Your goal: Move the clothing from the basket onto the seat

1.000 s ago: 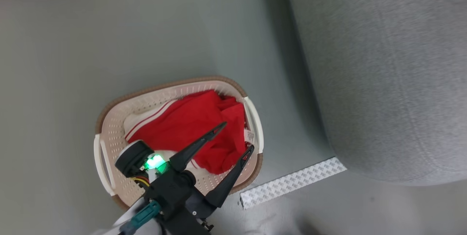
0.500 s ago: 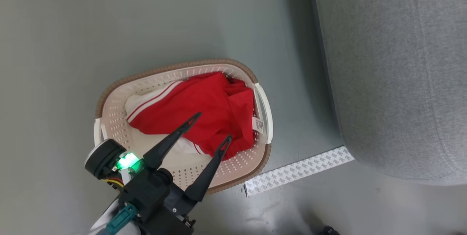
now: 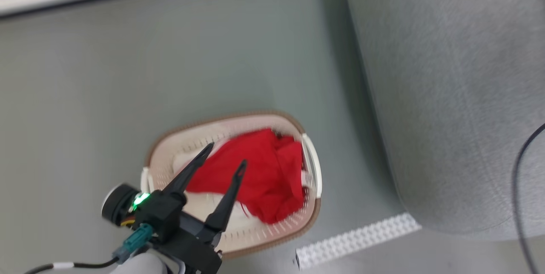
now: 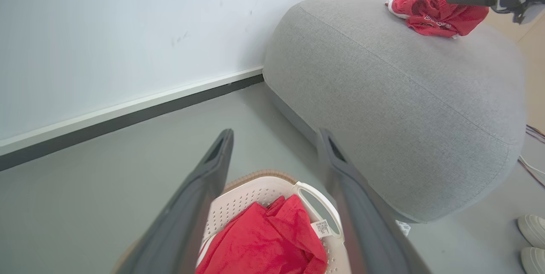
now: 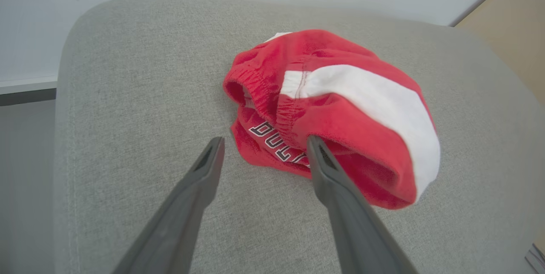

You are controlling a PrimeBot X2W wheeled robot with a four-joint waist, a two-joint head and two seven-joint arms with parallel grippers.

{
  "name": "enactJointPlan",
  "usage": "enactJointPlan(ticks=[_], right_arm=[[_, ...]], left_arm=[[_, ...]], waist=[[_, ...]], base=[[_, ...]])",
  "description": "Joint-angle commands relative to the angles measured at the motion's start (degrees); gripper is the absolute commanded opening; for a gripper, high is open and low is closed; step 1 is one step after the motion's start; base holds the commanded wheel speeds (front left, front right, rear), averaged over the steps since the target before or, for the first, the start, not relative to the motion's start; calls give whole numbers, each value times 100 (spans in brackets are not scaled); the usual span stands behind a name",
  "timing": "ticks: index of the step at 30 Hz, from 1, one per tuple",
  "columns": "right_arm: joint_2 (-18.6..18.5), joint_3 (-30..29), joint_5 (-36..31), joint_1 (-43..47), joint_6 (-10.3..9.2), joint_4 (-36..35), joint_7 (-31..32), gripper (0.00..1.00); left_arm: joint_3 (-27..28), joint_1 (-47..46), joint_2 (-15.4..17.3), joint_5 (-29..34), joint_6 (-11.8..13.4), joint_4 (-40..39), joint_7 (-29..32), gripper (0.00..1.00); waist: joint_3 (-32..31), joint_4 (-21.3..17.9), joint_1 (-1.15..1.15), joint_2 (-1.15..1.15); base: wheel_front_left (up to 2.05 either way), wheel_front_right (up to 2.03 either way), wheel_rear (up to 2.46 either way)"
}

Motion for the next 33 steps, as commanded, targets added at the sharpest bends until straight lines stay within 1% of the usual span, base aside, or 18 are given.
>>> enactJointPlan(ticks=[1, 4, 8, 10, 14, 18, 19, 23, 26, 29, 30, 33], right_arm=[[-35, 104, 47, 246, -2, -53, -66, 100], [-69, 423, 195, 631, -2, -251, -165, 100], [-104, 724, 319, 1164, -3, -659, -300, 100], [-40, 800, 385, 1434, -3, -916, -337, 100], [77, 704, 536, 2091, -3, -1402, -493, 100], [445, 425, 812, 2739, -3, -1945, -577, 100], [641, 294, 895, 3066, -3, -2189, -692, 100], [1278, -46, 778, 3696, -1, -2702, -927, 100], [1686, -139, 584, 4139, -1, -3075, -1162, 100], [2066, -178, 350, 4535, -1, -3379, -1384, 100], [2066, -178, 350, 4535, -1, -3379, -1384, 100], [2439, -291, 135, 4887, -1, -3634, -1592, 100]], left_arm=[[52, 207, -66, -116, 27, 110, -33, 100], [291, 531, -228, -235, 106, 387, -49, 100], [729, 1052, -474, -337, 80, 622, -53, 100], [979, 1303, -591, -362, 75, 706, -53, 100], [1469, 1899, -784, -370, 23, 915, -54, 100], [2039, 2379, -853, -296, 59, 988, -55, 100], [2309, 2577, -895, -247, 41, 1023, -54, 100], [2820, 2854, -987, -51, -50, 1013, -54, 100], [3191, 3031, -1095, 146, -206, 975, -55, 100], [3523, 3205, -1196, 402, -421, 914, -55, 100], [3523, 3205, -1196, 402, -421, 914, -55, 100], [3903, 3366, -1357, 632, -686, 823, -55, 100]], waist=[[-972, 167, 1, 0], [-1479, 213, 1, 0], [-2082, 278, 1, 0], [-2347, 319, 1, 0], [-2909, 484, 1, 0], [-3176, 628, 1, 0], [-3260, 713, 1, 0], [-3374, 883, 1, 0], [-3407, 997, 1, 0], [-3428, 1087, 1, 0], [-3428, 1087, 1, 0], [-3436, 1175, 1, 0]], base=[[0, 0, 0], [0, 0, 0], [0, 0, 0], [0, 0, 0], [0, 0, 0], [0, 0, 0], [0, 0, 0], [0, 0, 0], [0, 0, 0], [0, 0, 0], [0, 0, 0], [0, 0, 0]])
